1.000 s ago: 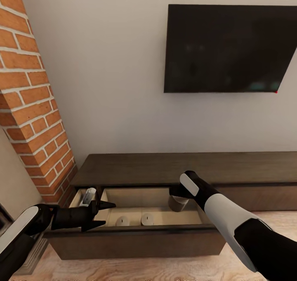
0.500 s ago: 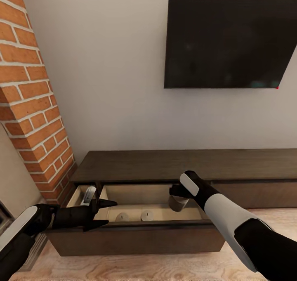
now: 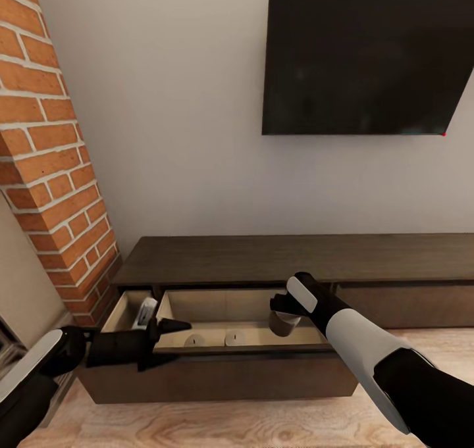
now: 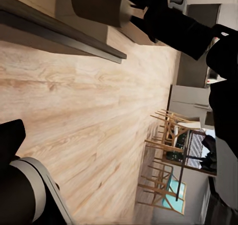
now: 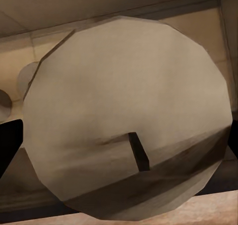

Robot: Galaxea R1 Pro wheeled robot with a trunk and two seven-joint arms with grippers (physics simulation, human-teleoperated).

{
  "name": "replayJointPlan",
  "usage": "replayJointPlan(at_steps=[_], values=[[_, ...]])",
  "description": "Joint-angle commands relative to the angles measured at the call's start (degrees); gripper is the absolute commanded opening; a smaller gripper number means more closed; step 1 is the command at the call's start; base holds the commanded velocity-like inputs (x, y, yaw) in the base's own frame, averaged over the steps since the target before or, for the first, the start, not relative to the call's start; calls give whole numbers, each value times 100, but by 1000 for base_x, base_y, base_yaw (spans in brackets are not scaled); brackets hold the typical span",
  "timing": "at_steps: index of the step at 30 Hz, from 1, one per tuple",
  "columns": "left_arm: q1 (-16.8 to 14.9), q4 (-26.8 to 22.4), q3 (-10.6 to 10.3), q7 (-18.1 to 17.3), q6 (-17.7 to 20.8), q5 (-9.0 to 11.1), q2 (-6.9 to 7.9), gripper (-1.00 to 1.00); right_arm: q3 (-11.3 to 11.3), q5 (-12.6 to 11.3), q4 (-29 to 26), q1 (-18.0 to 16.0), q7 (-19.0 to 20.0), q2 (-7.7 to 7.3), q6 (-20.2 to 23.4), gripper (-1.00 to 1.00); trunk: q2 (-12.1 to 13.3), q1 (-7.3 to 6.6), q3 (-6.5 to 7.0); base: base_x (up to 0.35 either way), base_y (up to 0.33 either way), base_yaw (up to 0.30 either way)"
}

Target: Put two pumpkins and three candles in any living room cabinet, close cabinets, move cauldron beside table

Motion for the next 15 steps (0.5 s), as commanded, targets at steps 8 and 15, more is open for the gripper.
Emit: replayJointPlan(at_steps=[8, 15], values=[[-5, -7, -74, 60, -5, 167, 4, 100, 46, -59, -7, -6, -52, -4, -6, -100, -3, -1, -6, 0, 0, 0], [-5, -7, -79, 62, -5, 171, 4, 100, 48, -59, -7, -6, -52, -8, -40, -100, -3, -1, -6, 84, 48, 0]])
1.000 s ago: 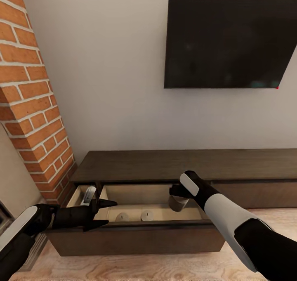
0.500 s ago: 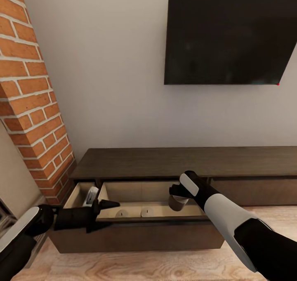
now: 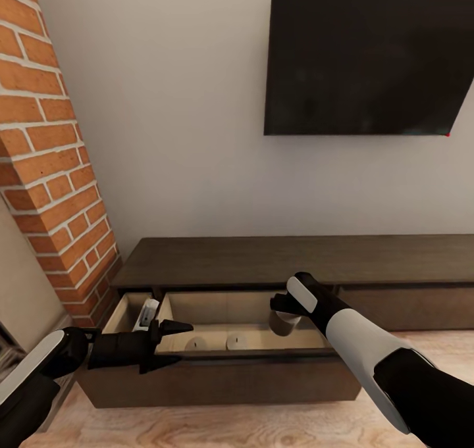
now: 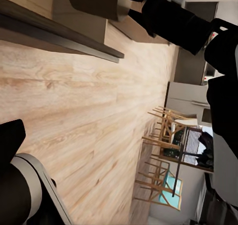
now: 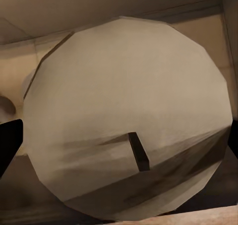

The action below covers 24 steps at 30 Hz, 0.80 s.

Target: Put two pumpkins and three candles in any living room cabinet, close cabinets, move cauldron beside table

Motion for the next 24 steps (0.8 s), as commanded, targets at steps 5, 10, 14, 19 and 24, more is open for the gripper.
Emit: replayJointPlan(at_steps=[5, 10, 14, 19, 24], values=[[-5, 9, -5, 55, -5, 60, 4, 100, 44, -67, -7, -6, -52, -1, -20, -100, -3, 0, -6, 103, 45, 0], [-5, 13, -5, 55, -5, 60, 4, 100, 44, -67, -7, -6, -52, -2, -23, -100, -3, 0, -6, 70, 17, 0], [-5, 13, -5, 55, -5, 60, 4, 100, 47, -67, -7, -6, -52, -8, -23, -100, -3, 0, -6, 46, 2, 0], [-4, 15, 0, 55, -5, 58, 4, 100, 68, -67, -7, -6, -52, -8, -23, -100, -43, 22, -24, 7, 0, 0], [-3, 15, -1, 55, -5, 59, 4, 100, 70, -67, -7, -6, -52, -9, -23, -100, -243, 131, -114, 0, 0, 0]])
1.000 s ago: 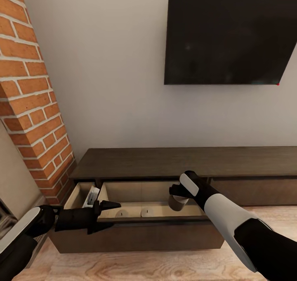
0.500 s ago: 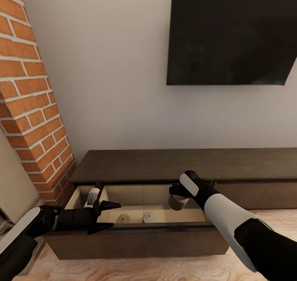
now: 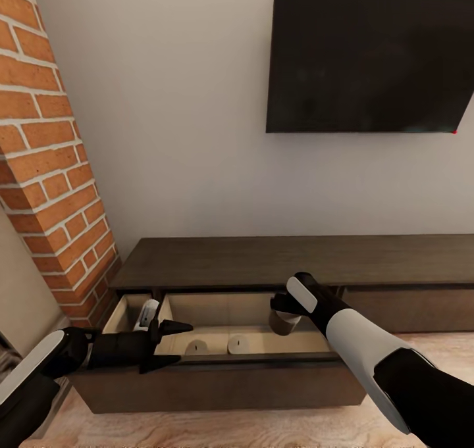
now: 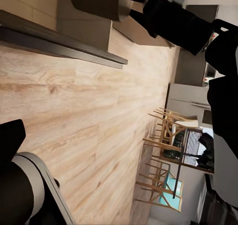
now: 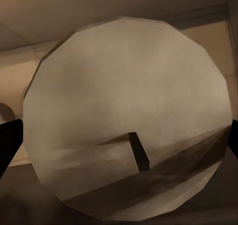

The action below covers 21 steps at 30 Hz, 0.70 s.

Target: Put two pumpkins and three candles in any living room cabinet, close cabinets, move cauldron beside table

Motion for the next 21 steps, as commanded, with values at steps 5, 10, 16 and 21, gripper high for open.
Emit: replayJointPlan(at_steps=[5, 10, 16, 21], values=[[-6, -4, -5, 55, -6, 63, 4, 100, 43, -66, -8, -6, -52, -5, 1, -100, -205, 109, -96, 0, 0, 0], [-6, -5, -3, 55, -6, 64, 4, 100, 43, -67, -8, -6, -52, -5, 1, -100, -405, 219, -186, 0, 0, 0], [-6, -5, -2, 55, -6, 64, 4, 100, 43, -65, -8, -6, -52, -5, -10, -100, -646, 351, -293, 0, 0, 0], [-6, -5, -7, 55, -6, 62, 4, 100, 93, -33, -8, -6, -52, -5, -110, -100, -691, 383, -400, 0, 0, 0]])
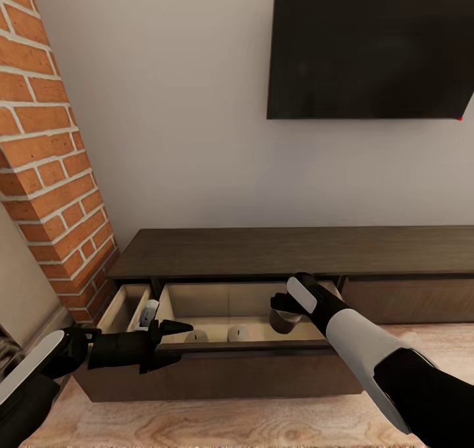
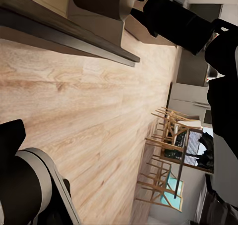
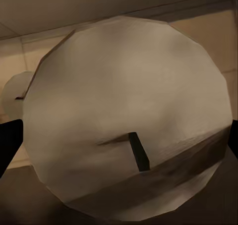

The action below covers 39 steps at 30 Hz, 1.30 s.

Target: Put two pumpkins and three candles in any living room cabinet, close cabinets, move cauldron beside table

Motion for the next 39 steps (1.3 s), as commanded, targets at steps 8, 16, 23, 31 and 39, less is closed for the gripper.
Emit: replayJointPlan(at_steps=[8, 16, 23, 31, 39], values=[[-5, -3, -7, 56, -6, 65, 4, 100, 118, -3, -8, -7, -51, -4, -34, -100, -13, 16, -161, 0, 0, 0], [-5, -6, -4, 56, -6, 66, 4, 100, 126, 6, -8, -7, -51, -4, -37, -100, -13, 16, -161, 0, 0, 0], [-5, -12, -7, 56, -6, 66, 4, 100, 126, 32, 268, -4, -48, 4, -175, -100, -13, 16, -161, 68, 30, 0], [-5, -12, -7, 56, -6, 58, 3, 100, 126, 263, 583, -6, -26, 73, -313, -100, -13, 16, -161, 65, 41, 0], [-3, -4, -7, 56, -6, 57, 4, 100, 126, 271, 589, -6, -25, 82, -318, -100, -13, 16, -161, 54, 40, 0]])
